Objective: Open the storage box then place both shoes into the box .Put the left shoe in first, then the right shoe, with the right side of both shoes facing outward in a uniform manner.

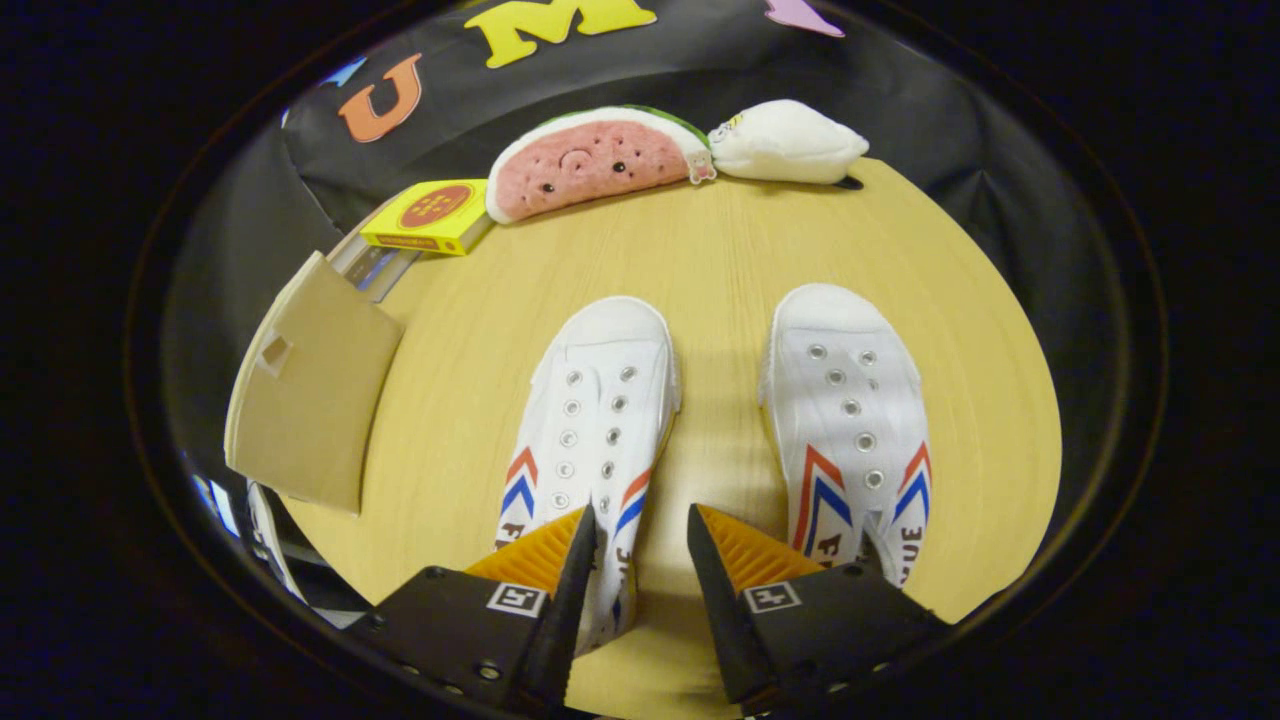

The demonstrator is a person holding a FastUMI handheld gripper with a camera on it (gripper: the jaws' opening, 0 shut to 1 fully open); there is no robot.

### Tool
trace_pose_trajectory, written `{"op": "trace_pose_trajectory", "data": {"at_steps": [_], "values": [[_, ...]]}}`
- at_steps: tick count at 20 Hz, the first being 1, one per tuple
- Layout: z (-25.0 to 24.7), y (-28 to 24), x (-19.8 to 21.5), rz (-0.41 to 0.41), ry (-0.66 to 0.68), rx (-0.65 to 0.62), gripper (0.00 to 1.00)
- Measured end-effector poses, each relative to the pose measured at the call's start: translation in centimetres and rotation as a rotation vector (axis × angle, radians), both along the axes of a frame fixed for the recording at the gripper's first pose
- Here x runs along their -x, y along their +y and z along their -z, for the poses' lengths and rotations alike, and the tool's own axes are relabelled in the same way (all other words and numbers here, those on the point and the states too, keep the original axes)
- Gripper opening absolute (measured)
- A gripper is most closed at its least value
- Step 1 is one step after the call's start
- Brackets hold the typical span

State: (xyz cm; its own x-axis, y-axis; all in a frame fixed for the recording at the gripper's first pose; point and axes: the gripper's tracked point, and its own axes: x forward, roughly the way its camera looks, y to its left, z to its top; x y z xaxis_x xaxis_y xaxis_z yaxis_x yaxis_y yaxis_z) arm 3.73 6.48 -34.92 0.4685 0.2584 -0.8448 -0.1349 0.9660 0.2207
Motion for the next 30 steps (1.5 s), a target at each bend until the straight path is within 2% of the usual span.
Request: {"op": "trace_pose_trajectory", "data": {"at_steps": [2, 4, 6, 7, 9, 18, 24, 30], "values": [[-0.2, 0.7, 0.1, 0.012, 0.041, -0.061, 0.42], [-0.3, 0.6, 0.2, 0.025, 0.079, -0.087, 0.16], [-0.2, 0.7, 0.5, 0.052, 0.112, -0.122, 0.15], [-0.3, 0.7, 0.5, 0.050, 0.129, -0.134, 0.04], [-0.5, 0.8, 0.4, 0.053, 0.123, -0.144, 0.00], [-3.4, 2.6, 1.8, 0.098, 0.129, -0.244, 0.00], [-8.6, 4.8, 2.2, 0.111, 0.058, -0.278, 0.00], [-15.1, 9.4, 3.7, 0.132, -0.019, -0.310, 0.00]]}}
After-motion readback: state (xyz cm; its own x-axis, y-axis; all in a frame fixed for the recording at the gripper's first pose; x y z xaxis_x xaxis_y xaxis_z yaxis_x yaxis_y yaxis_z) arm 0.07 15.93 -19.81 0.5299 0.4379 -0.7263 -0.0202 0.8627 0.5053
